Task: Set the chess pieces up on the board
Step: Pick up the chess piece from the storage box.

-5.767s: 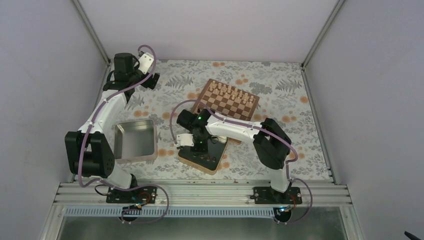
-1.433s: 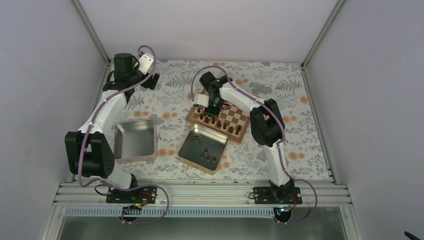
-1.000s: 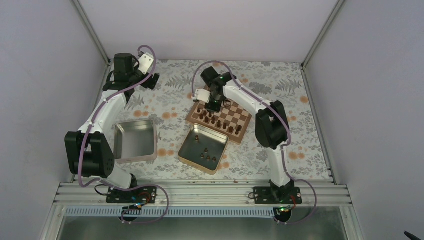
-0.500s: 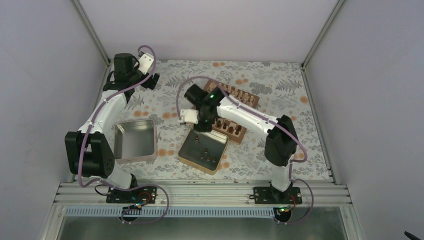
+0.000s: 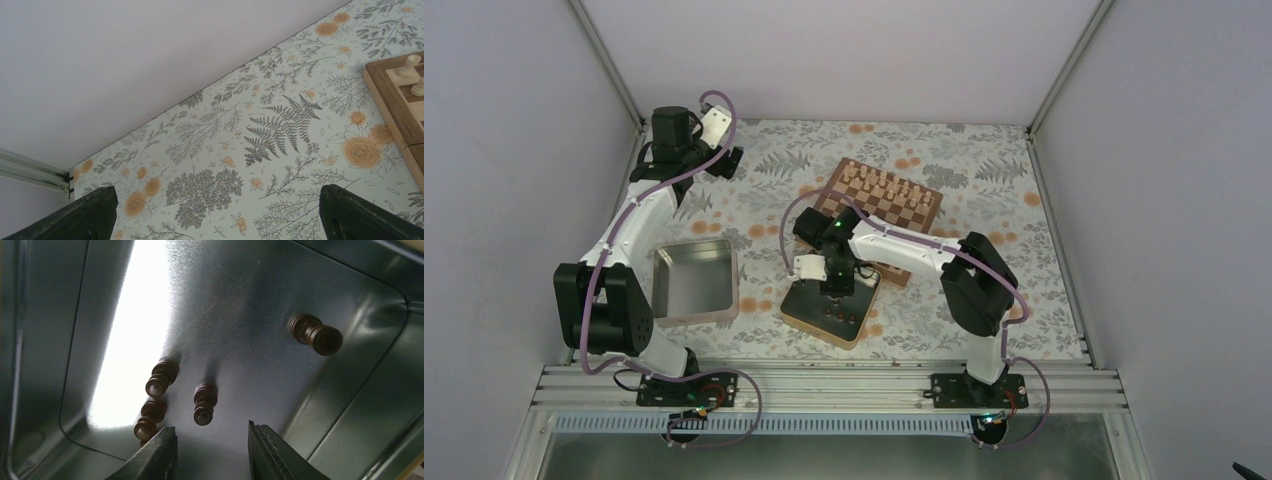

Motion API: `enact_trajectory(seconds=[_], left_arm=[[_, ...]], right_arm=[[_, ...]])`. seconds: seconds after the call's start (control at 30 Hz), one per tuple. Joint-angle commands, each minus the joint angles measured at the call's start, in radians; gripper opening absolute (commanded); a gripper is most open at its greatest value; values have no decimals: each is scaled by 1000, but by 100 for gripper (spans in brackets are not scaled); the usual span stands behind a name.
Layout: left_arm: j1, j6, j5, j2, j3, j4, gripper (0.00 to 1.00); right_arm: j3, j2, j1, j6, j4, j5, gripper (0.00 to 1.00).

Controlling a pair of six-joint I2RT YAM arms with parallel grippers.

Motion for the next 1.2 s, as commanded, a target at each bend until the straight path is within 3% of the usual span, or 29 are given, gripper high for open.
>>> enact_trajectory(seconds=[0.0,0.73,1.0,1.17], left_arm=[[1,-1,12,-15,7,18,100],[-5,2,16,4,14,12,100],[-6,2,15,3,16,11,100],[-6,2,15,1,14,9,100]], right_arm=[[-27,4,8,26,37,4,38],[-69,66,11,25,69,-9,36],[-74,59,11,22,85,-12,18],[-70,30,11,22,73,1,12]])
